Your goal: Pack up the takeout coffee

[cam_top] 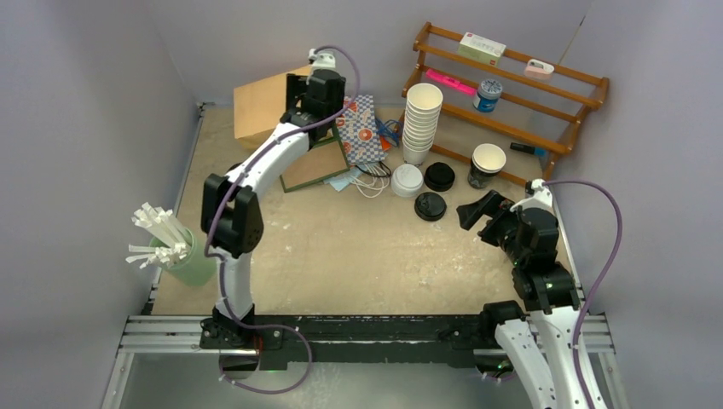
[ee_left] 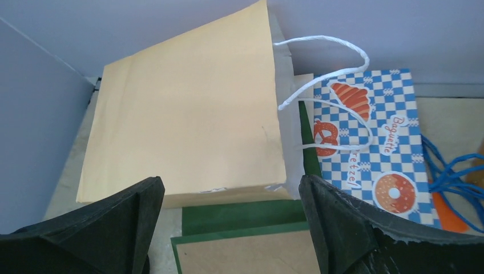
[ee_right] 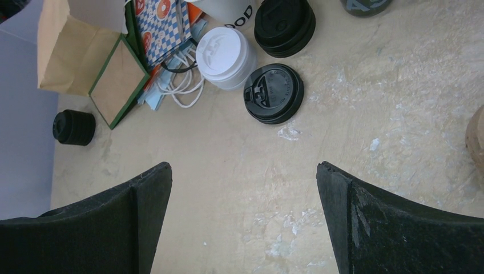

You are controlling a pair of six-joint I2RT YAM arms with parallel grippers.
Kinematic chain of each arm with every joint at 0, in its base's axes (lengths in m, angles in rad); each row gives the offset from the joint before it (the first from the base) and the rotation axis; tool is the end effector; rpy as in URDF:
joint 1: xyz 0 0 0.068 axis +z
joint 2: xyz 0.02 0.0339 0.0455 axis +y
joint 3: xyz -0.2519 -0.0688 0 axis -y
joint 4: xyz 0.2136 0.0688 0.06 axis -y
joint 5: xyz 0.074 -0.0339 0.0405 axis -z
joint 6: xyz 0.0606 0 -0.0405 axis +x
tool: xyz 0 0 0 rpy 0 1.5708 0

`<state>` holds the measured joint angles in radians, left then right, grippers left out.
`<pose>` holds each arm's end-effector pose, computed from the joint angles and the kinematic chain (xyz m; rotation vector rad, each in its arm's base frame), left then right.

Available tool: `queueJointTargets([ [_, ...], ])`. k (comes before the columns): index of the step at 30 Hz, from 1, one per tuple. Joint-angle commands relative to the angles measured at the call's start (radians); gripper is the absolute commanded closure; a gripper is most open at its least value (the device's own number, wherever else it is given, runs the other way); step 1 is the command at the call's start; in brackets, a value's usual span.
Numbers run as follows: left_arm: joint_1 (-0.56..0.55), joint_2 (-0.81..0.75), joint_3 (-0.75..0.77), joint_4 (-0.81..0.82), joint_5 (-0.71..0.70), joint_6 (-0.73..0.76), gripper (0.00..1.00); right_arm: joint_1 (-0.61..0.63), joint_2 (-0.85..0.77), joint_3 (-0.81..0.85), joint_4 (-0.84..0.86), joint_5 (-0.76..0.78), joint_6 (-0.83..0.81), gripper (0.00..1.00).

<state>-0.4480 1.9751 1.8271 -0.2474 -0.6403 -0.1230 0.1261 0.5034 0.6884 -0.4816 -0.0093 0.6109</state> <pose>0.4234 -0.1633 0.3257 -0.1038 1.8891 0.2411 0.1259 0.0165 0.2939 0.4497 1.8458 0.5147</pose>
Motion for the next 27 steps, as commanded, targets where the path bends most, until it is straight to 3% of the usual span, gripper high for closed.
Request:
queueJointTargets([
  [1, -0.026, 0.109, 0.156, -0.042, -0.133, 0.118, 0.05, 0.001, -0.012, 0.035, 0.006, 0.044, -0.011, 0.02],
  [12, -0.040, 0.299, 0.266, 0.060, -0.209, 0.261, 0.17, 0.002, -0.029, 0.029, 0.017, 0.037, -0.014, 0.02],
  [15, -0.041, 0.341, 0.286, 0.092, -0.236, 0.299, 0.24, 0.001, -0.029, 0.028, 0.021, 0.033, -0.014, 0.02],
  [17, -0.042, 0.368, 0.301, 0.110, -0.253, 0.328, 0.36, 0.001, -0.029, 0.027, 0.027, 0.032, -0.014, 0.02],
  [20, -0.046, 0.390, 0.326, 0.129, -0.279, 0.373, 0.61, 0.002, -0.024, 0.024, 0.038, 0.022, -0.018, 0.02],
  [23, -0.046, 0.392, 0.335, 0.162, -0.304, 0.418, 1.00, 0.001, -0.017, 0.026, 0.042, 0.017, -0.020, 0.02],
  [27, -0.049, 0.357, 0.325, 0.285, -0.345, 0.508, 1.00, 0.001, -0.010, 0.035, 0.042, 0.017, -0.025, 0.02],
])
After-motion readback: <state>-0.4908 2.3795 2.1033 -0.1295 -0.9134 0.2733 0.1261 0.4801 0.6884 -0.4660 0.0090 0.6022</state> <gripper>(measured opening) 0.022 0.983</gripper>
